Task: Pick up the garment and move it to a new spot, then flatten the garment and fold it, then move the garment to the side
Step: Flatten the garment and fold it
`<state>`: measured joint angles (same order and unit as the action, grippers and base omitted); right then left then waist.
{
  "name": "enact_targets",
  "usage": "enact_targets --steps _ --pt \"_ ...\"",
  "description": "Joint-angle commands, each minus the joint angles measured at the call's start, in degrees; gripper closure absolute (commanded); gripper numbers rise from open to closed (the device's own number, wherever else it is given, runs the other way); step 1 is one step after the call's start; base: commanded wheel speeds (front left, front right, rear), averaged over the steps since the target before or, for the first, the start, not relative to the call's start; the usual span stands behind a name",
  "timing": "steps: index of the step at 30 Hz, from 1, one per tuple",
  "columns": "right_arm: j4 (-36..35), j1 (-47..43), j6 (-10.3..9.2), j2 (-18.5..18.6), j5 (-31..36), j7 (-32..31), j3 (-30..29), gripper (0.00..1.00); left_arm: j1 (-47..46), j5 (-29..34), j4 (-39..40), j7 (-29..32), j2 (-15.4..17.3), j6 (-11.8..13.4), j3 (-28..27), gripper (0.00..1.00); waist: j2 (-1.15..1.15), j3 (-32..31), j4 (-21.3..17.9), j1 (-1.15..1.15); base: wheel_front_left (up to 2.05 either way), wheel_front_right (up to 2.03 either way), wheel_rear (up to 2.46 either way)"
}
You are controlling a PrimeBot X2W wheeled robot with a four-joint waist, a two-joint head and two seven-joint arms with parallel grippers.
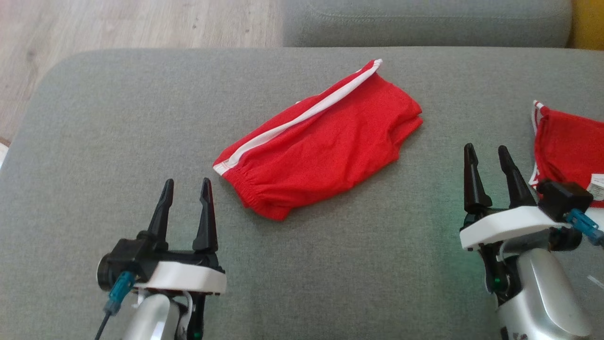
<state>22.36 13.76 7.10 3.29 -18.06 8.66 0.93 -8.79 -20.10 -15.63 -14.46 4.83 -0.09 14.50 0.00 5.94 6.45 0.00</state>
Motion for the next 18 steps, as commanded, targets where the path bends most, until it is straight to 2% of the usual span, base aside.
enact_targets --steps 1,7,13,18 --pt "-2.3 1.6 0.39 -0.4 -0.1 -0.3 1.1 0.00 -1.3 1.0 1.5 -0.5 -0.2 -0.6 -2.8 0.00 0.00 0.8 0.4 0.00 0.00 0.00 0.00" --pt "-0.8 4.4 0.39 -0.4 -6.0 -4.5 0.7 0.00 -2.5 2.3 1.1 -0.5 -0.9 -1.9 -3.0 0.00 0.00 3.4 1.8 0.00 0.00 0.00 0.00" --pt "4.8 9.8 0.39 -0.4 -16.5 -12.4 -0.3 0.00 -4.7 2.9 0.2 -0.5 -1.6 -3.1 -2.2 0.00 0.00 7.1 5.0 0.00 0.00 0.00 0.00" --pt "10.1 14.8 0.39 -0.4 -21.2 -16.7 -2.5 0.00 -6.6 2.8 -0.8 -0.5 -1.8 -3.5 -1.1 0.00 0.00 10.2 8.4 0.00 0.00 0.00 0.00"
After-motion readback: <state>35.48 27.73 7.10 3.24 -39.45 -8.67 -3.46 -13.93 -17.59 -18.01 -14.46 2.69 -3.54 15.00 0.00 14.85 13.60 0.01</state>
